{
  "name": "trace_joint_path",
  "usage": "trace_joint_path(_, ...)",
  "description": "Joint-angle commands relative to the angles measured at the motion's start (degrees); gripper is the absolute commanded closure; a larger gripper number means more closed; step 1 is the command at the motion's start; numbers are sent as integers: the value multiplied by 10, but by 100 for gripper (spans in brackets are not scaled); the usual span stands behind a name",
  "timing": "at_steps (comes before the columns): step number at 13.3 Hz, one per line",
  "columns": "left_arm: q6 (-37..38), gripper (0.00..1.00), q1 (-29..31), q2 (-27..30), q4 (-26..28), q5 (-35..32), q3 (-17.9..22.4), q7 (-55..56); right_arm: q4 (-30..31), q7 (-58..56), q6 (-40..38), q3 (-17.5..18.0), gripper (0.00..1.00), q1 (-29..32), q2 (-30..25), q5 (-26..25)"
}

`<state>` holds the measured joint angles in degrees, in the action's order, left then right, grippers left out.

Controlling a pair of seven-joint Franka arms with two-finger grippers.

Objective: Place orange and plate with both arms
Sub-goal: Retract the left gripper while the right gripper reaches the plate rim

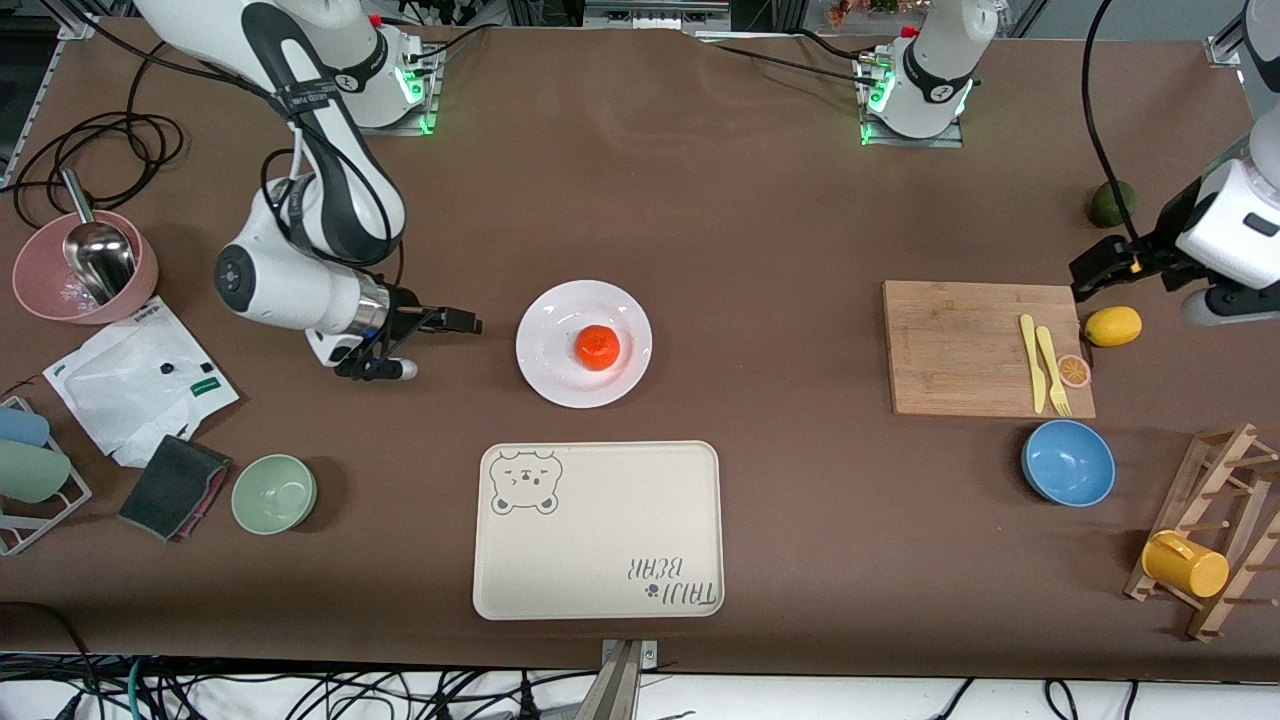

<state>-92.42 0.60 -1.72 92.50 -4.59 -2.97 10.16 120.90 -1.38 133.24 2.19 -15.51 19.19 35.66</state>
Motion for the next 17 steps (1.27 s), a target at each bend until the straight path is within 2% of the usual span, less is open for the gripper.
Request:
trace_joint_path(1,-13,0,-7,68,77,-2,8,-11,51,-16,74,35,0,3,-22,47)
trace_joint_path(4,-7,0,-13,46,59,-2,8,-9,50,-36,109,55,0,3,-1,58)
trace_joint_path(7,28,0,-16,-15,-17,-3,5,-10,40,-43,121,63,0,3,27,60)
trace_joint_path(8,35,0,-14,-21,-25,0,5,-12,31,-43,122,68,0,3,37,60)
trace_joint_path(14,52,0,-15,-17,-16,6,3,-30,-5,-45,150,87,0,3,84,71)
trace_joint_path(17,51,0,-4,-18,-16,46,5,-44,-29,-46,150,87,0,2,102,70)
